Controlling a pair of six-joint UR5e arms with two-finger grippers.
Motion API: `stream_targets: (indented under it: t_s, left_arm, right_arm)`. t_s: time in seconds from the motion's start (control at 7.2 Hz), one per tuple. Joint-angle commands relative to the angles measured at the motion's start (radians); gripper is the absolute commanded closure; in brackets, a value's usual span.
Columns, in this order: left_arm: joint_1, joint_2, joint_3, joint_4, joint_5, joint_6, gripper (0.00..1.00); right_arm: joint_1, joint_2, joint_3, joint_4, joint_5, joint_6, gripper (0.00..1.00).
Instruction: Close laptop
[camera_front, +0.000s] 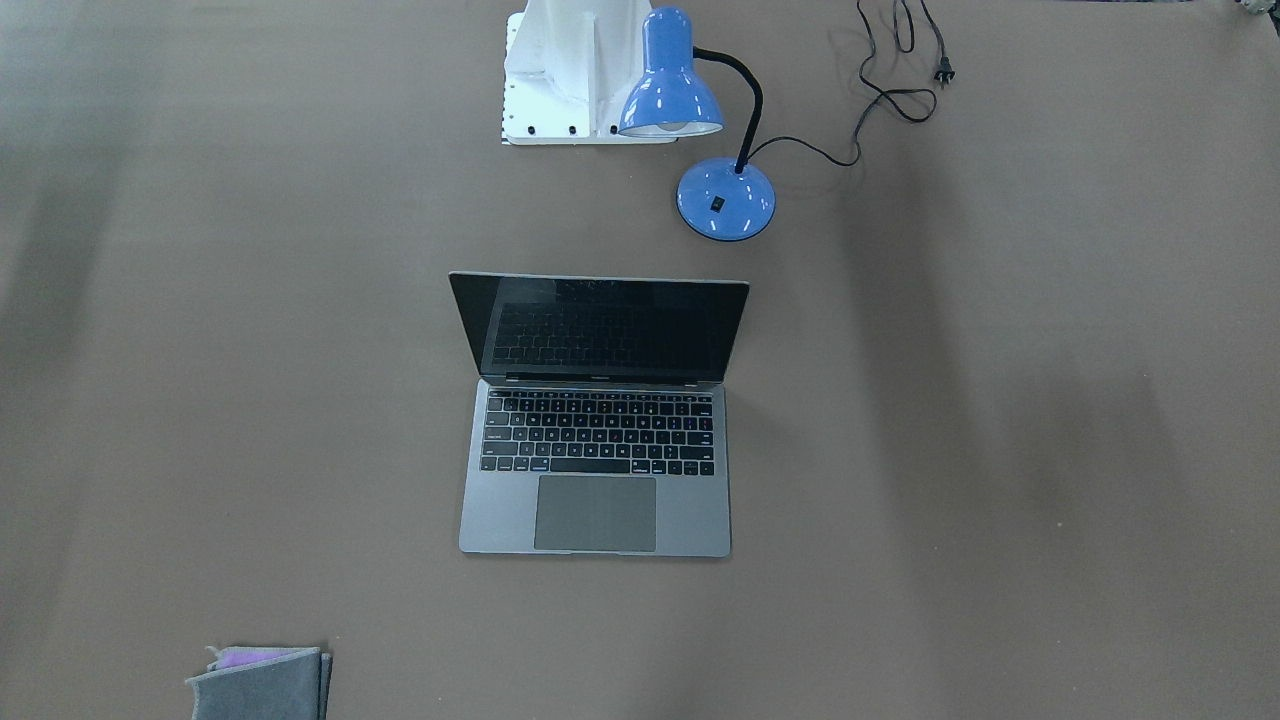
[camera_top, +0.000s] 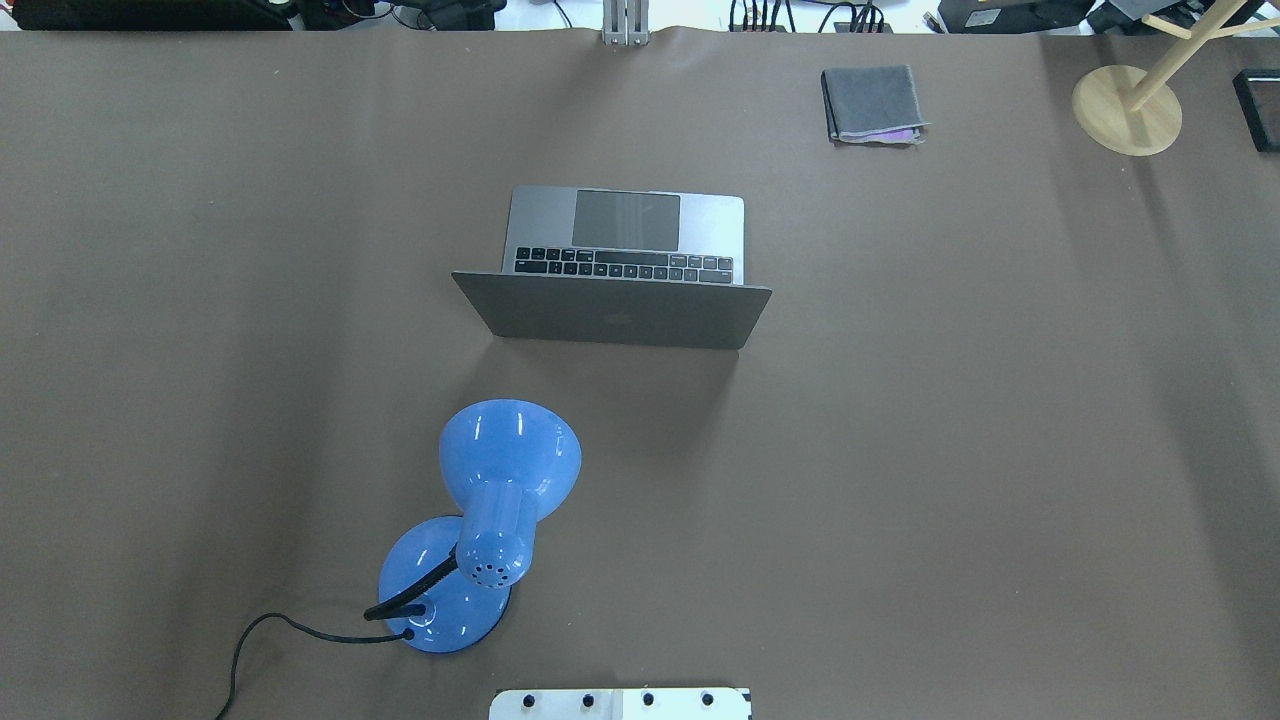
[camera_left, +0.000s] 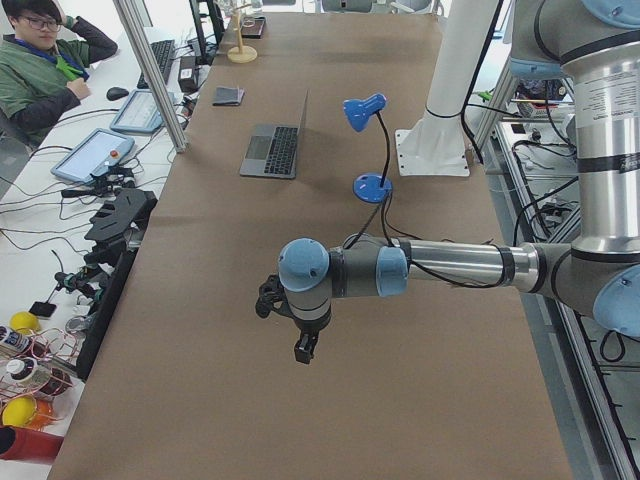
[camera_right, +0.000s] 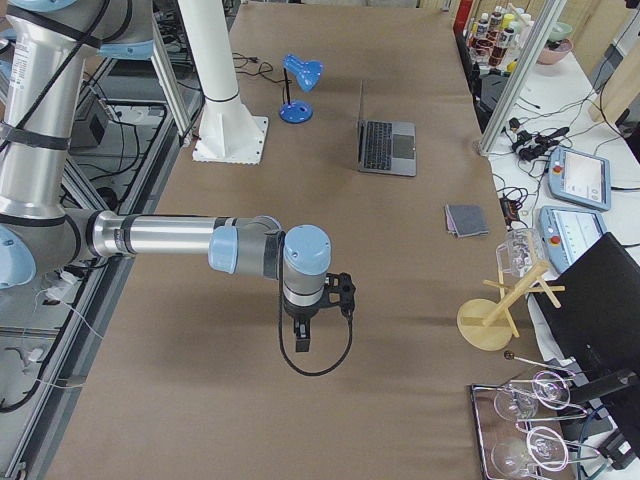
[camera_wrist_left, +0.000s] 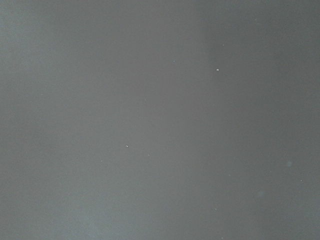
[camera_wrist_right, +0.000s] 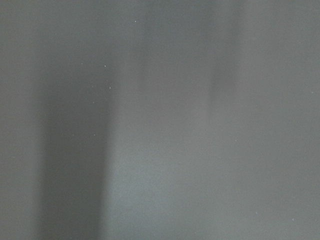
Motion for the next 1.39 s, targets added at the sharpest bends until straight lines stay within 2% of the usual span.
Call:
stream_targets:
  t_s: [0.0, 0.83, 1.25]
  left_arm:
    - [0.000, 0.000, -0.003, 0.000, 0.002, 0.002, 0.02]
    - [0.003, -0.014, 0.001, -0.028, 0.000, -0.005, 0.02]
    - [0.003, -0.018, -0.003, -0.028, -0.003, -0.006, 0.02]
  right_arm:
    - [0.000, 0.002, 0.001, 0.000, 0.000, 0.000, 0.00]
    - [0.000, 0.003, 0.010, 0.035, 0.002, 0.002, 0.00]
    - [0.000, 0.001, 0.010, 0.165, 0.000, 0.008, 0.00]
